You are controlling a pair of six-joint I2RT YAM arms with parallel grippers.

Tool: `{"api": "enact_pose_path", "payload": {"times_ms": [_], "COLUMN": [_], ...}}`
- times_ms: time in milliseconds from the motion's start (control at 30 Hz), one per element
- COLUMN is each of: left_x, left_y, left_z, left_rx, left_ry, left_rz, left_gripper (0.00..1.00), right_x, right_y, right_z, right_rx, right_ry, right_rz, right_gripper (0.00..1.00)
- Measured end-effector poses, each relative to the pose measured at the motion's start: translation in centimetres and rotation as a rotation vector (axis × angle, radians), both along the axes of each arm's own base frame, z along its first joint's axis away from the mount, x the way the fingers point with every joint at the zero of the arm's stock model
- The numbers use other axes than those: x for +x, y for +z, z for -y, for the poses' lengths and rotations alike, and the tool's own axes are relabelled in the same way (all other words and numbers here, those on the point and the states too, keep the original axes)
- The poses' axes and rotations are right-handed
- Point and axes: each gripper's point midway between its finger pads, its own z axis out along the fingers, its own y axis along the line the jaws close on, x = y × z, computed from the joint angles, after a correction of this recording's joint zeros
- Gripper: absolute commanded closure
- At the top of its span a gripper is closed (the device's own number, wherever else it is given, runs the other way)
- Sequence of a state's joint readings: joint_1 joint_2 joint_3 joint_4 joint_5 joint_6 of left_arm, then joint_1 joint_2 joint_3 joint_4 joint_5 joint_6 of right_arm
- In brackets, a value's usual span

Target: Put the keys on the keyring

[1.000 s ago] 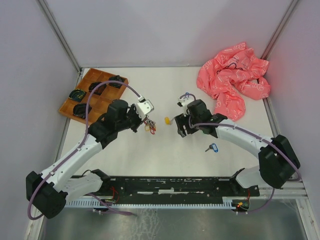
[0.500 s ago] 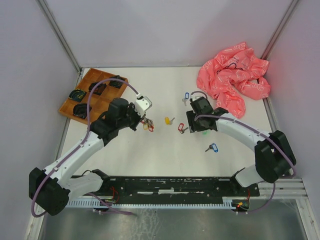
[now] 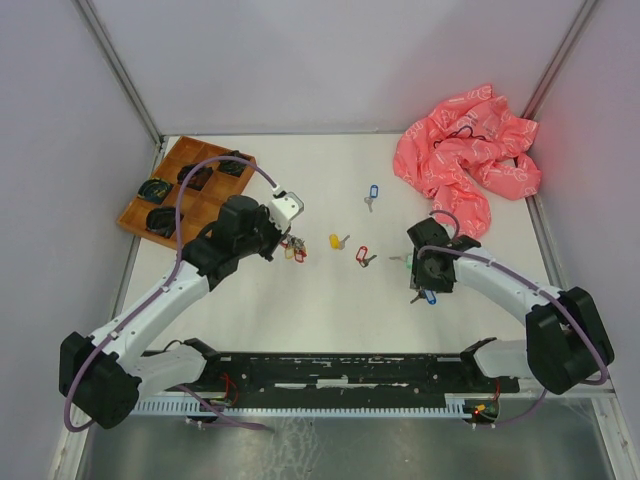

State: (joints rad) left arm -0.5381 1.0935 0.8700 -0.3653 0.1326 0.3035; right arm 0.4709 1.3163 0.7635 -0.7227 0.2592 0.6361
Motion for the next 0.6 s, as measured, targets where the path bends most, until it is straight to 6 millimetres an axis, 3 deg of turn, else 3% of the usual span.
{"api": "enact_pose_path", "payload": {"times_ms": [167, 300, 600], "left_x": [0.0, 0.0, 0.1], "left_y": [0.0, 0.0, -0.3], "left_z": [0.0, 0.0, 0.0], "left_rx": [0.000, 0.001, 0.005], "left_ry": [0.001, 0.001, 0.001], "left_rz": [0.000, -0.001, -0.009], "left_gripper": [0.97, 0.97, 0.97], "right_x": [-1.6, -2.0, -0.9], "right_y": [-2.0, -2.9, -2.8], "right_z": [0.9, 0.9, -1.9], "right_rx": [0.032, 0.068, 0.209], "right_ry": [-0.083, -0.112, -0.072], "right_rz": [-0.059, -0.076, -0.055], "right_gripper": [0.32, 0.31, 0.36]}}
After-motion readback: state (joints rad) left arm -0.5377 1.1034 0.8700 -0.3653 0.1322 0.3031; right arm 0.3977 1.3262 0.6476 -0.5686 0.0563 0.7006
